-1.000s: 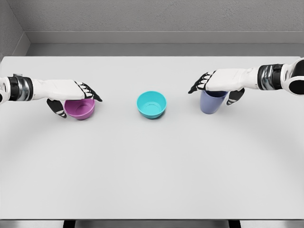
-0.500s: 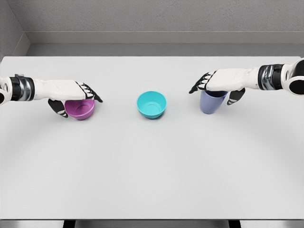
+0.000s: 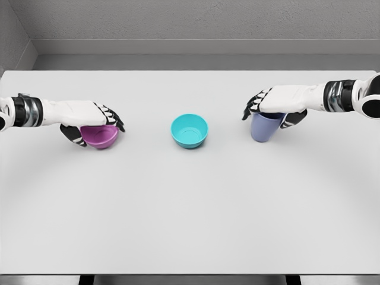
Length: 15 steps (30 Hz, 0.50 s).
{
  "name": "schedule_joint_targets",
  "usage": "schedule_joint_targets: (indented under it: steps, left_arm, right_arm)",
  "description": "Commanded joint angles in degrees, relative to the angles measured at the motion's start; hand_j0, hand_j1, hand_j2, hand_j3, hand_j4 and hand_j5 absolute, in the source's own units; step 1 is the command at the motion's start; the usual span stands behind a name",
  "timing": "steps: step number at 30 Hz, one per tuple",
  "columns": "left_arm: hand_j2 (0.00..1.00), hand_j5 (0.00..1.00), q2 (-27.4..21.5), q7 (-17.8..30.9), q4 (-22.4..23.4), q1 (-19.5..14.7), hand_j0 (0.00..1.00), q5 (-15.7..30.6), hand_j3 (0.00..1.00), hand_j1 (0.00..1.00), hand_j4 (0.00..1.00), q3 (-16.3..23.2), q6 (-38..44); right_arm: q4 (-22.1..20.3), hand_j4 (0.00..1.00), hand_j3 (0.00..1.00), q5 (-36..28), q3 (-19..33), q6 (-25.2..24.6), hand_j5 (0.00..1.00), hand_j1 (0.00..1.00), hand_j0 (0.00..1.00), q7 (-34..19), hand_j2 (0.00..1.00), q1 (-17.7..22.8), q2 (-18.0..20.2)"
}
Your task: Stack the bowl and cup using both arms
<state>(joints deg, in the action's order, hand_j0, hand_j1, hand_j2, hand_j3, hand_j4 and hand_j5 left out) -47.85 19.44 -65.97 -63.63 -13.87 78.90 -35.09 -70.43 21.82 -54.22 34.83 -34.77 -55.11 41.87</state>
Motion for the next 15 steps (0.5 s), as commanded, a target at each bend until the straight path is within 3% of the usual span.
schedule_joint_targets:
  steps: [1, 15]
  left_arm:
    - [0.84, 0.84, -0.05, -0.02, -0.03, 0.00, 0.84, 0.34, 0.84, 0.84, 0.84, -0.33, 0.09]
    - [0.80, 0.80, -0.58, 0.07, -1.00, -0.62, 0.80, 0.43, 0.80, 0.80, 0.80, -0.68, 0.09]
  right_arm:
    - [0.29, 0.71, 0.71, 0.50, -0.09, 0.17, 0.71, 0.71, 0.71, -0.23, 0.71, 0.00, -0.29]
    - [0.29, 0.72, 0.72, 0.41, 0.08, 0.17, 0.72, 0.72, 0.72, -0.23, 0.72, -0.09, -0.65]
